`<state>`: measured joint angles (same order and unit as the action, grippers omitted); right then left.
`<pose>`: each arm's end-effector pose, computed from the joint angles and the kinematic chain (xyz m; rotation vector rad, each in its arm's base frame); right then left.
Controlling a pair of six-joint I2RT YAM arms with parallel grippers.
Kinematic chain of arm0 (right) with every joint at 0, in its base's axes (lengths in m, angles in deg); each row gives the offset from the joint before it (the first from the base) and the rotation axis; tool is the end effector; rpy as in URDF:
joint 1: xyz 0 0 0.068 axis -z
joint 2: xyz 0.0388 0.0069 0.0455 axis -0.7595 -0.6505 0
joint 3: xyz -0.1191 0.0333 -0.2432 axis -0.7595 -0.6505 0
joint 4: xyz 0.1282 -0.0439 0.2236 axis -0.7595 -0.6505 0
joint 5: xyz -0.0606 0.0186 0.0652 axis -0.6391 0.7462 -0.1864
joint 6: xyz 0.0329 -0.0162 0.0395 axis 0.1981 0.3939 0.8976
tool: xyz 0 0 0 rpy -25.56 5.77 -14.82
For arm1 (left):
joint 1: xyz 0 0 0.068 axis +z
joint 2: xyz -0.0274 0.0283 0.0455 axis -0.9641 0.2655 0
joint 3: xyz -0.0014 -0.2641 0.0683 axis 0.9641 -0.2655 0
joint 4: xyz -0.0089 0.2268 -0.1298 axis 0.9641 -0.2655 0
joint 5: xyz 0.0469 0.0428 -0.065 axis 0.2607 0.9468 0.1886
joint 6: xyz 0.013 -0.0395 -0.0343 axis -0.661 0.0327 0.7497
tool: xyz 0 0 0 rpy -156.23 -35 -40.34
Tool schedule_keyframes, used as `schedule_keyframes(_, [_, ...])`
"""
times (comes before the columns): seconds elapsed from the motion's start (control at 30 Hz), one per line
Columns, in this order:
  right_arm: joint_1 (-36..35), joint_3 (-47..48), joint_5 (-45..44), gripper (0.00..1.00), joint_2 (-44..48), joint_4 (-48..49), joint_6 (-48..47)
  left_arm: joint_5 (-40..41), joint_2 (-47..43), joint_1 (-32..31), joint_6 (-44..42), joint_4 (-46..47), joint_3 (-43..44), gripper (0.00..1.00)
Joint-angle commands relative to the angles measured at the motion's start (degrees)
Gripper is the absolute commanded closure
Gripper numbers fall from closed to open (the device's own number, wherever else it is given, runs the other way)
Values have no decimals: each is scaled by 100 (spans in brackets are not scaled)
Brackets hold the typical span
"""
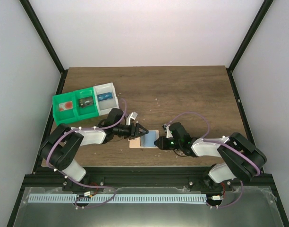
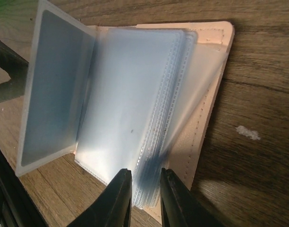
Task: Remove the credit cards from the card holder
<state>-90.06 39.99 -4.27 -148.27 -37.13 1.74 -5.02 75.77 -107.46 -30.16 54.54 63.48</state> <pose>0.1680 0.1600 0.1178 -0.2014 2.5574 1.0303 0.2269 -0.1766 0.1452 0.2158 2.4864 -1.5638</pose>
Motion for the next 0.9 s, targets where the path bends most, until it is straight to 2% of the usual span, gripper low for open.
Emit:
schedule_keyframes(0.0, [-33,1,-202,80,80,-43,37,-122,123,-62,14,206,102,39])
schedule_keyframes(0.37, [-31,12,-355,79,182,-163,82,-55,67,-62,-141,56,89,39])
schedule_keyframes(0.5, [-32,38,-423,78,293,-255,113,195,-36,-62,-255,-173,81,39])
schedule_keyframes(0.67, [-34,118,-470,76,543,-445,136,660,-232,-54,-503,-597,119,43])
schedule_keyframes(0.87, [-34,236,-371,77,869,-484,203,1085,-242,-40,-513,-794,65,52])
